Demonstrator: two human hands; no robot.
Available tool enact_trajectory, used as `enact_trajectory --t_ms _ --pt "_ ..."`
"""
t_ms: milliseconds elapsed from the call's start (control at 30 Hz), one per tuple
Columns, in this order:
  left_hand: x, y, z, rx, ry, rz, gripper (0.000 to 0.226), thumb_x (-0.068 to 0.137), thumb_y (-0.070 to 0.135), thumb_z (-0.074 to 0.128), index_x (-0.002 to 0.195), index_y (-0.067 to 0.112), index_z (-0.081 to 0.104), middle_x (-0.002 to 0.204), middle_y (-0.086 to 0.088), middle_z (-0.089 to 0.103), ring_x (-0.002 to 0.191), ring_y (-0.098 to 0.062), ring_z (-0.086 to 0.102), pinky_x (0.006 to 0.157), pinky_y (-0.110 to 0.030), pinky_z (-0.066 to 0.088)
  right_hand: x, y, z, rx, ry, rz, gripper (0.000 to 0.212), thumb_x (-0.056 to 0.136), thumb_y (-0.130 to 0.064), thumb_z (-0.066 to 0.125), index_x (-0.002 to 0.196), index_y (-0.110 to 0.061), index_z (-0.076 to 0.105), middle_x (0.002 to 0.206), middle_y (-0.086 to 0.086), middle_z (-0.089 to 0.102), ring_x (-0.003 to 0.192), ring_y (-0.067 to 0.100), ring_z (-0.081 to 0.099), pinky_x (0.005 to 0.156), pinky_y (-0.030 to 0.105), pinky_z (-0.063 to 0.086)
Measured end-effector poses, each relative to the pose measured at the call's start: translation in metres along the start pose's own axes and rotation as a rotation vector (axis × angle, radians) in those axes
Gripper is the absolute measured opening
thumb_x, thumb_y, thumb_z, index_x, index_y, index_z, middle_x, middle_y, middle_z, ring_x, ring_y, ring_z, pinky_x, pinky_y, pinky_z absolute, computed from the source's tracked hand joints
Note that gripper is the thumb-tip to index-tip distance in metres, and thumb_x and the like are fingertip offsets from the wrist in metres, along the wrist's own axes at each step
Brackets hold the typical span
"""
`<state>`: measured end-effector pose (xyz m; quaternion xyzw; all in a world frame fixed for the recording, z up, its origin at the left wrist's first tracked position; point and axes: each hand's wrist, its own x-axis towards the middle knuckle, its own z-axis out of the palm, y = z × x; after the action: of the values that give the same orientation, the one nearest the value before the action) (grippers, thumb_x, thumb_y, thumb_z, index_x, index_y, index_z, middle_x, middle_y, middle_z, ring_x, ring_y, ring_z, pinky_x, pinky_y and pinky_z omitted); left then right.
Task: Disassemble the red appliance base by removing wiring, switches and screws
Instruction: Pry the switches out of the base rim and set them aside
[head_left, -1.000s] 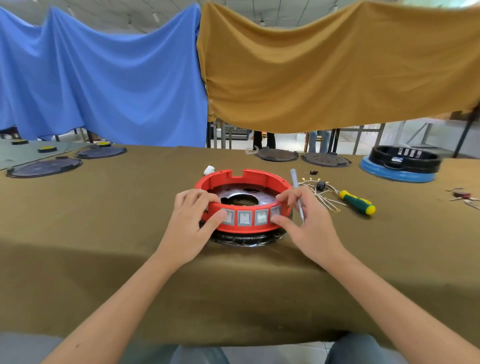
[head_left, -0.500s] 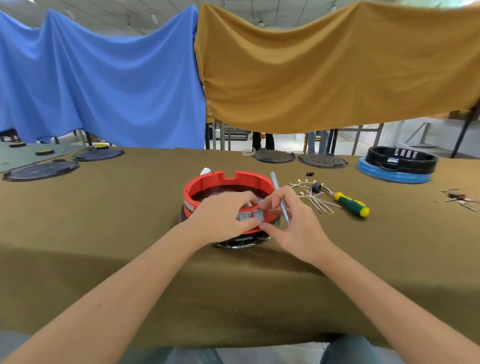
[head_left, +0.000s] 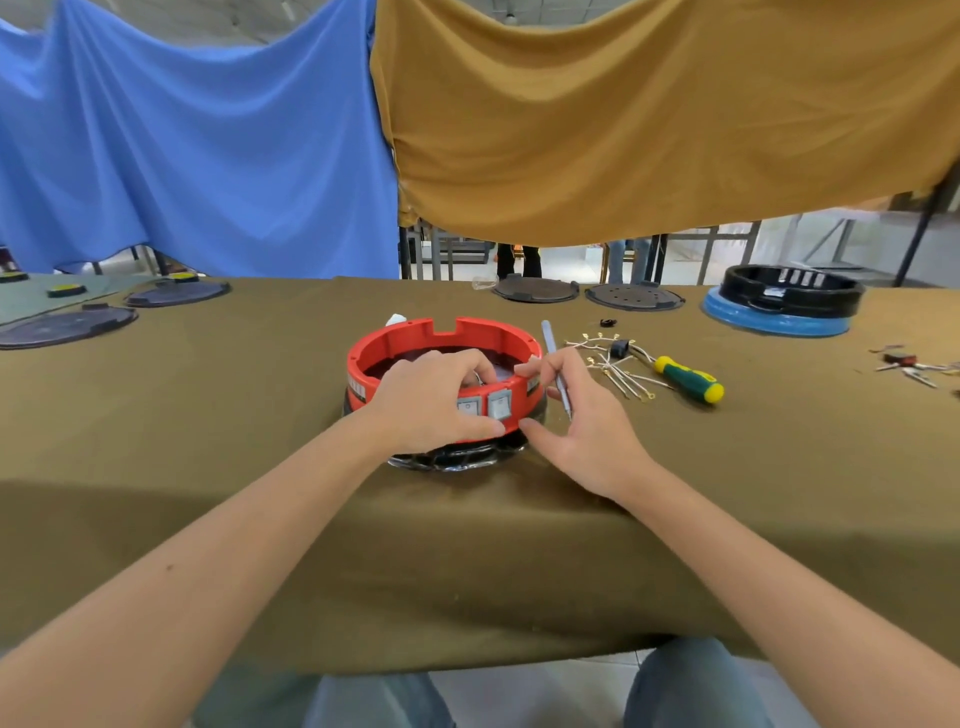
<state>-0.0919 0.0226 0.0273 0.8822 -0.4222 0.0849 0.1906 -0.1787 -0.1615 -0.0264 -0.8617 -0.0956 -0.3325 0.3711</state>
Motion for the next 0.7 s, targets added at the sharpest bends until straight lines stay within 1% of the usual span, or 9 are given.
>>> enact_trajectory --t_ms 67,133,200,267,333,433,533,633,700 --pt "-0.001 -0.001 -0.002 -0.047 -0.015 -0.003 0.038 0.08 0.055 0.07 0.109 0.034 0.056 0.099 0.017 0.065 0.092 -0.006 0.06 0.087 -0.038 0.048 -0.001 -0.001 0.001 -0.018 -0.008 -0.006 0.04 0.081 -0.01 0.073 0.096 -0.025 0.039 0.123 -0.015 0.062 0.118 -0.004 0.054 0.09 0.003 0.038" --pt "-0.003 -0.002 -0.004 -0.12 -0.041 -0.036 0.032 0.087 0.06 0.059 0.11 0.038 0.057 0.096 0.02 0.065 0.09 -0.001 0.06 0.088 -0.034 0.044 -0.002 -0.003 0.0 -0.023 -0.004 -0.01 0.039 0.082 -0.009 0.071 0.096 -0.025 0.039 0.123 -0.015 0.062 0.118 -0.004 0.054 0.091 0.003 0.037" --pt "-0.003 -0.004 -0.006 -0.155 -0.044 -0.064 0.024 0.094 0.056 0.05 0.108 0.038 0.058 0.094 0.021 0.066 0.086 0.001 0.06 0.088 -0.034 0.041 -0.004 -0.004 -0.001 -0.022 0.007 -0.029 0.037 0.083 -0.006 0.069 0.096 -0.023 0.039 0.122 -0.013 0.063 0.118 -0.006 0.053 0.091 0.005 0.039" --pt "-0.004 -0.007 -0.008 -0.192 -0.051 -0.057 0.019 0.097 0.051 0.049 0.105 0.038 0.06 0.09 0.021 0.067 0.083 -0.002 0.062 0.086 -0.034 0.043 -0.006 -0.006 -0.002 -0.011 0.003 -0.062 0.036 0.084 -0.004 0.067 0.094 -0.024 0.039 0.121 -0.01 0.064 0.12 -0.006 0.053 0.092 0.01 0.042" --pt "-0.006 -0.012 -0.013 -0.271 -0.098 -0.036 0.015 0.097 0.046 0.053 0.105 0.039 0.063 0.087 0.021 0.067 0.085 -0.005 0.063 0.086 -0.033 0.047 -0.008 -0.009 -0.003 -0.006 -0.007 -0.093 0.037 0.085 -0.003 0.065 0.092 -0.028 0.039 0.122 -0.009 0.065 0.121 0.0 0.055 0.091 0.015 0.044" --pt "-0.007 -0.018 -0.023 -0.373 -0.195 -0.003 0.014 0.096 0.039 0.057 0.106 0.039 0.066 0.089 0.02 0.069 0.088 0.003 0.063 0.084 -0.024 0.045 -0.009 -0.011 -0.001 -0.009 -0.004 -0.113 0.035 0.089 -0.006 0.062 0.094 -0.033 0.041 0.121 -0.008 0.066 0.119 0.003 0.057 0.091 0.013 0.043" --pt "-0.004 -0.019 -0.029 -0.419 -0.252 -0.051 0.016 0.095 0.038 0.06 0.108 0.036 0.069 0.102 0.013 0.071 0.098 -0.001 0.065 0.098 -0.033 0.047 -0.008 -0.01 -0.001 0.011 -0.024 -0.112 0.024 0.094 -0.011 0.061 0.107 -0.026 0.049 0.122 -0.006 0.064 0.117 0.008 0.058 0.091 0.02 0.049" --pt "-0.001 -0.017 -0.031 -0.417 -0.274 -0.08 0.015 0.095 0.035 0.061 0.107 0.033 0.07 0.107 0.006 0.071 0.103 -0.009 0.066 0.103 -0.04 0.046 -0.007 -0.01 -0.001 -0.004 -0.052 -0.122 0.03 0.093 -0.012 0.058 0.12 -0.022 0.051 0.122 -0.005 0.061 0.114 0.012 0.058 0.09 0.031 0.052" --pt "0.0 -0.013 -0.033 -0.426 -0.272 -0.094 0.012 0.095 0.031 0.063 0.104 0.03 0.071 0.105 0.002 0.072 0.103 -0.014 0.066 0.104 -0.044 0.046 -0.007 -0.011 -0.001 0.024 -0.062 -0.072 0.037 0.094 -0.012 0.046 0.129 -0.021 0.052 0.123 -0.007 0.061 0.115 0.012 0.057 0.092 0.033 0.05"
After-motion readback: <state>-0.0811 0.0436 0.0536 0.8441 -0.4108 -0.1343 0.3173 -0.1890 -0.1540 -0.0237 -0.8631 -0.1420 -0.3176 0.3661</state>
